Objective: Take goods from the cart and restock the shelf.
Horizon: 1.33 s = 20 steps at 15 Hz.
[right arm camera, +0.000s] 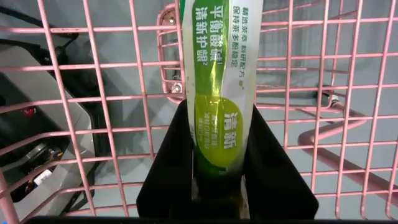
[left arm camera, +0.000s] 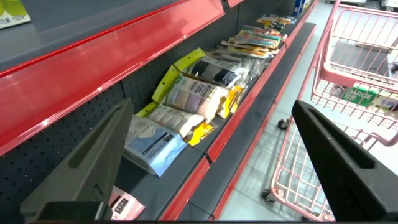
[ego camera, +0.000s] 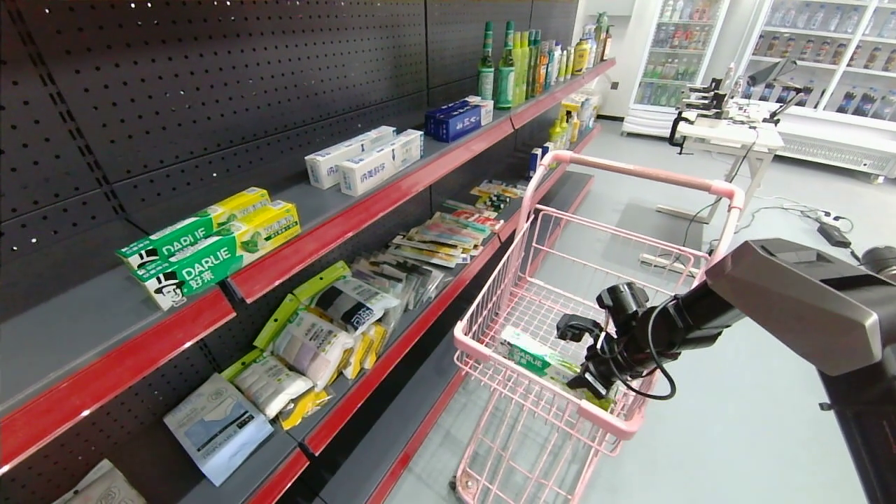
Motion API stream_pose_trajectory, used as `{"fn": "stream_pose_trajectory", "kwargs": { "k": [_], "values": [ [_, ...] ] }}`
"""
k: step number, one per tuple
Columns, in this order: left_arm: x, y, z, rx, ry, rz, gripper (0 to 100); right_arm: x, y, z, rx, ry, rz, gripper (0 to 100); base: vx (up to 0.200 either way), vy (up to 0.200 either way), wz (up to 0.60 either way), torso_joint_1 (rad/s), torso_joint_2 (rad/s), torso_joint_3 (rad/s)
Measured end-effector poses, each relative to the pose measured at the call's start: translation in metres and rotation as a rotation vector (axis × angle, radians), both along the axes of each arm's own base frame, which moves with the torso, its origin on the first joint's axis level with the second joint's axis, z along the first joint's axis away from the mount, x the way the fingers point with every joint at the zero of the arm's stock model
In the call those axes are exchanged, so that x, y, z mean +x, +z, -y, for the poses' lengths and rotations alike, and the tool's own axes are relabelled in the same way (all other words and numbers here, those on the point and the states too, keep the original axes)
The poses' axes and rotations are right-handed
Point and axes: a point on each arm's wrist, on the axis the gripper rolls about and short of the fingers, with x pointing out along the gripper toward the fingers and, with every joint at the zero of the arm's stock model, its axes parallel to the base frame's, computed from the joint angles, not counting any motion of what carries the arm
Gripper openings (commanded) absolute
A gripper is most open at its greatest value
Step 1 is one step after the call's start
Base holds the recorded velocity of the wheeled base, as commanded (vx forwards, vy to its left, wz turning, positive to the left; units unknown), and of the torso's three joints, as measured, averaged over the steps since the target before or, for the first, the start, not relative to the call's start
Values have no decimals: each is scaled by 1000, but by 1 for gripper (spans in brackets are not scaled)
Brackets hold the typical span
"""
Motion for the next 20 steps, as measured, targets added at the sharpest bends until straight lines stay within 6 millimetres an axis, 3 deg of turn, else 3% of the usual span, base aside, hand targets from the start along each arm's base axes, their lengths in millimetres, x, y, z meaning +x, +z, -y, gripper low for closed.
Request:
{"fn": "stream_pose_trajectory", "kwargs": {
  "k": [3,4,20],
  "values": [
    [0,0,0,0,0,0,100,-1,-6,1,-13,5,-2,0,0,0,0,0,0,0],
    [0,0,0,0,0,0,100,-1,-7,0,-16,6,-4,100,0,0,0,0,0,0],
    [0,0,0,1,0,1,100,4,-14,15,-16,-53,0,100,0,0,0,0,0,0]
  ]
}}
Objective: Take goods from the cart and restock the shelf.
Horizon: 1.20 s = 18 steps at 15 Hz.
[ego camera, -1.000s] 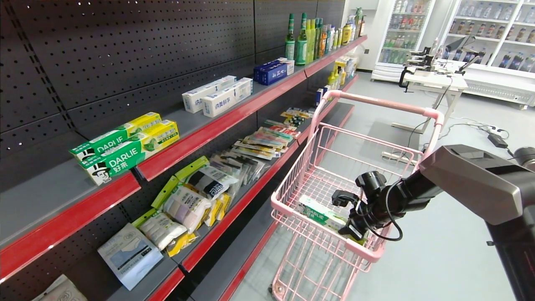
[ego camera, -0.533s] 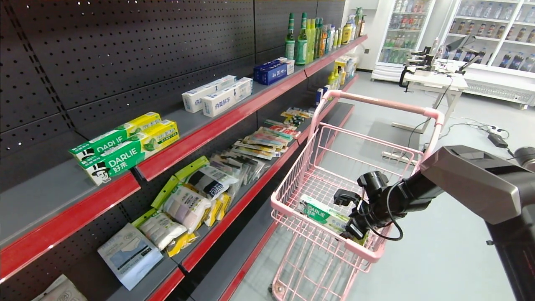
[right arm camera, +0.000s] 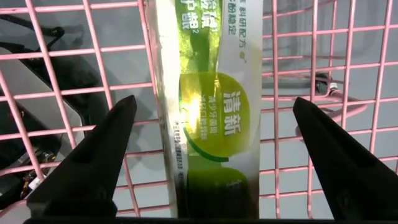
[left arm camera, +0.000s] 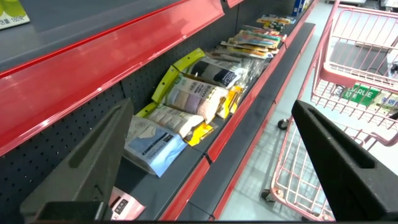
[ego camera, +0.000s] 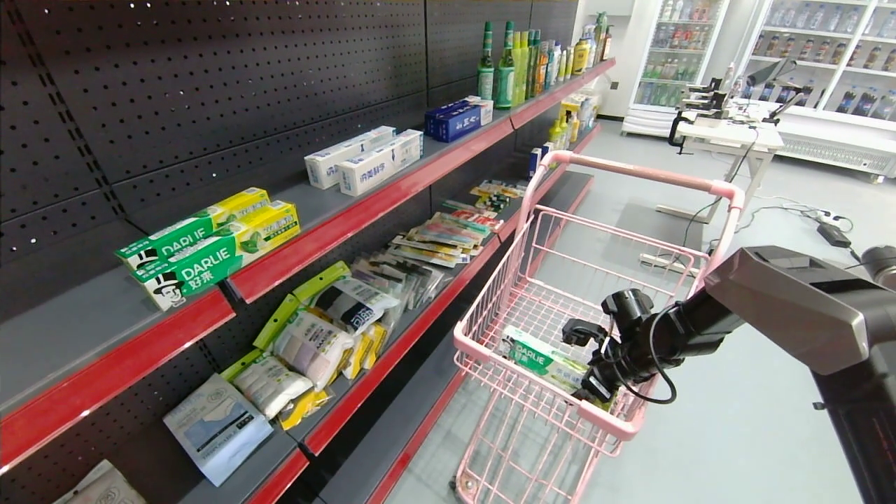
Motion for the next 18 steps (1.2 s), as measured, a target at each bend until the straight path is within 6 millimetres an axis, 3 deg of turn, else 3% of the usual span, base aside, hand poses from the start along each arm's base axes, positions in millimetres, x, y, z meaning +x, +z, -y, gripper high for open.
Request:
{"fn": "stream_pose_trajectory", "kwargs": {
  "k": [4,5,18],
  "values": [
    [0,0,0,0,0,0,100,1,1,0,0,0,4,100,0,0,0,0,0,0],
    [0,0,0,0,0,0,100,1,1,0,0,0,4,0,0,0,0,0,0,0],
    [0,0,0,0,1,0,100,1,9,-2,25,-43,27,0,0,0,0,0,0,0]
  ]
}}
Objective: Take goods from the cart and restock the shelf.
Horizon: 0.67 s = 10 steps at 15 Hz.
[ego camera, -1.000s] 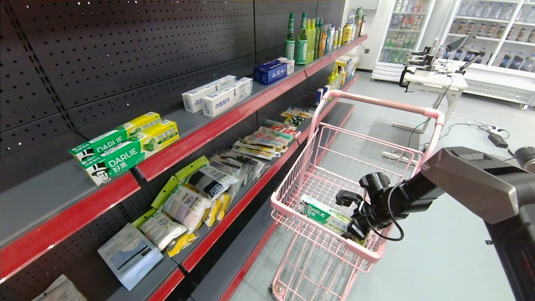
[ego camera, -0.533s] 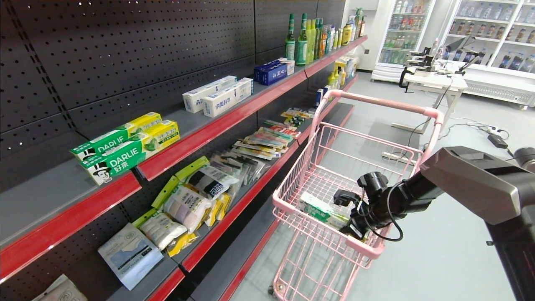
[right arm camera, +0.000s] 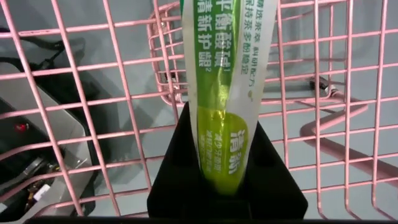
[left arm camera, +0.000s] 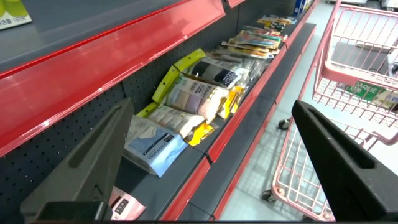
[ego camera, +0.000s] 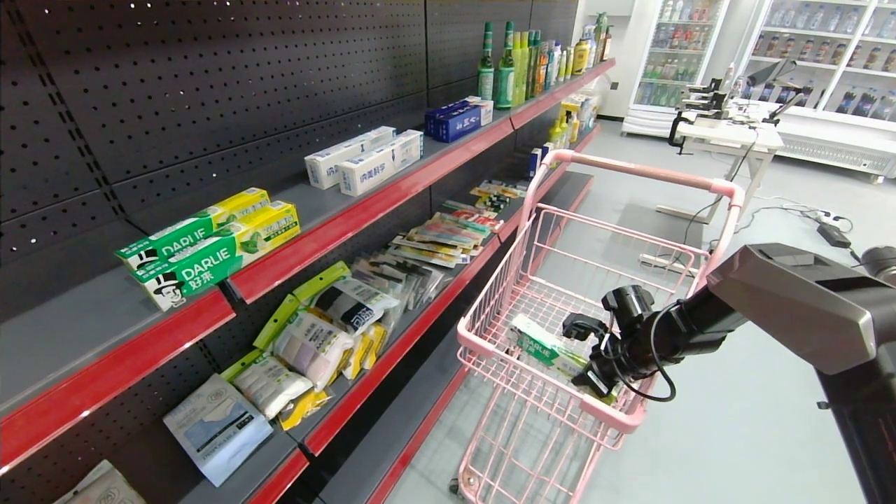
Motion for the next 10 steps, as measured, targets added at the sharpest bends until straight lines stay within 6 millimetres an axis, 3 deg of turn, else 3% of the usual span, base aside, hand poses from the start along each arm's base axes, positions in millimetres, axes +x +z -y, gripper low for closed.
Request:
{"fn": "stream_pose_trajectory", "kwargs": {
  "k": [2,5,10],
  "values": [
    [0,0,0,0,0,0,100,1,13,1,31,-62,10,0,0,0,0,0,0,0],
    [0,0,0,0,0,0,100,-2,40,-13,152,-249,-19,0,0,0,0,0,0,0],
    [0,0,0,0,-1,0,100,-21,80,-19,220,-340,-8,0,0,0,0,0,0,0]
  ]
}}
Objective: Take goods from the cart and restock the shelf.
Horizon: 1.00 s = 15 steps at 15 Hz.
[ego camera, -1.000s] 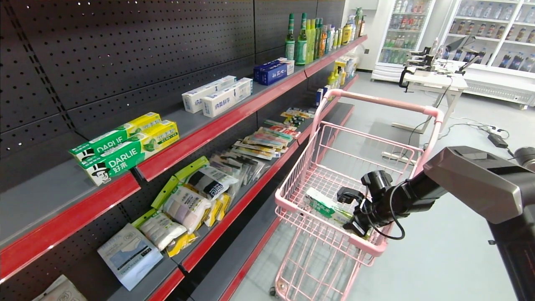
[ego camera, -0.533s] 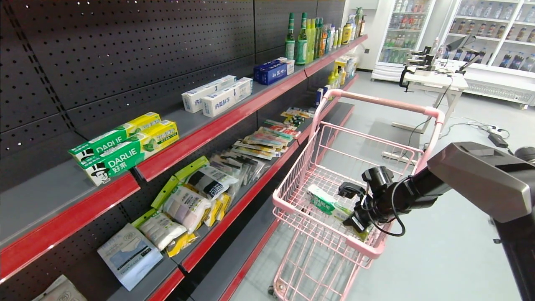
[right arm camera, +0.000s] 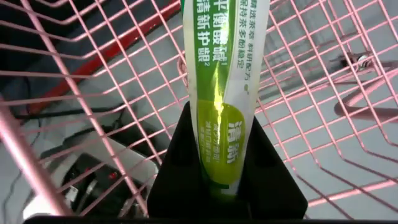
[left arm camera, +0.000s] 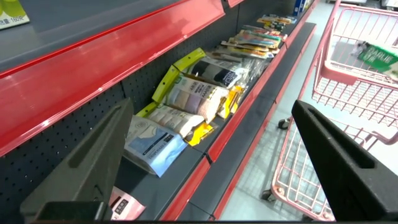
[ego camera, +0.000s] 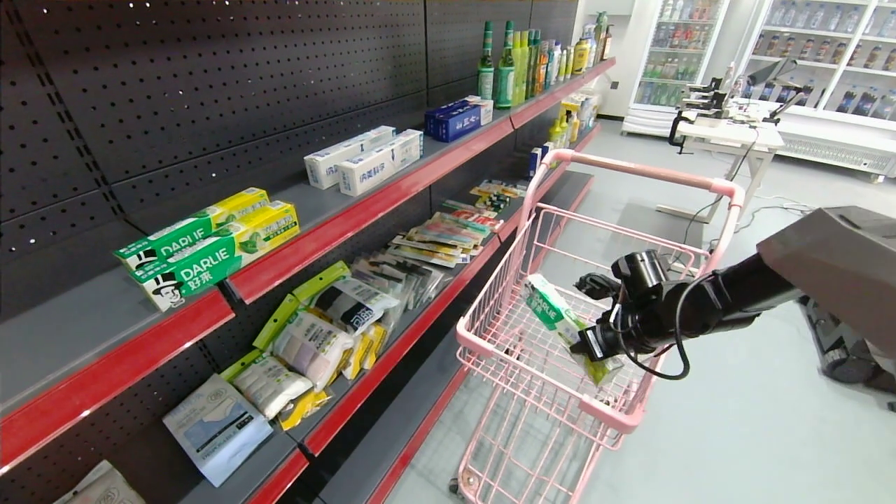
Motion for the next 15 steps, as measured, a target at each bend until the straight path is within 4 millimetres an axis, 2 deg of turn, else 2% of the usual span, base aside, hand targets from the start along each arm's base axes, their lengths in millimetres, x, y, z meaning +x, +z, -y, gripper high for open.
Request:
{"fn": "stream_pose_trajectory", "kwargs": {
  "k": [4,8,12,15],
  "values": [
    [0,0,0,0,0,0,100,-19,48,1,41,-113,33,0,0,0,0,0,0,0],
    [0,0,0,0,0,0,100,-67,111,10,24,-169,132,0,0,0,0,0,0,0],
    [0,0,0,0,1,0,100,-122,143,24,-7,-222,205,0,0,0,0,0,0,0],
    [0,0,0,0,0,-1,100,-157,159,30,-15,-236,236,0,0,0,0,40,-100,-58]
  ]
}}
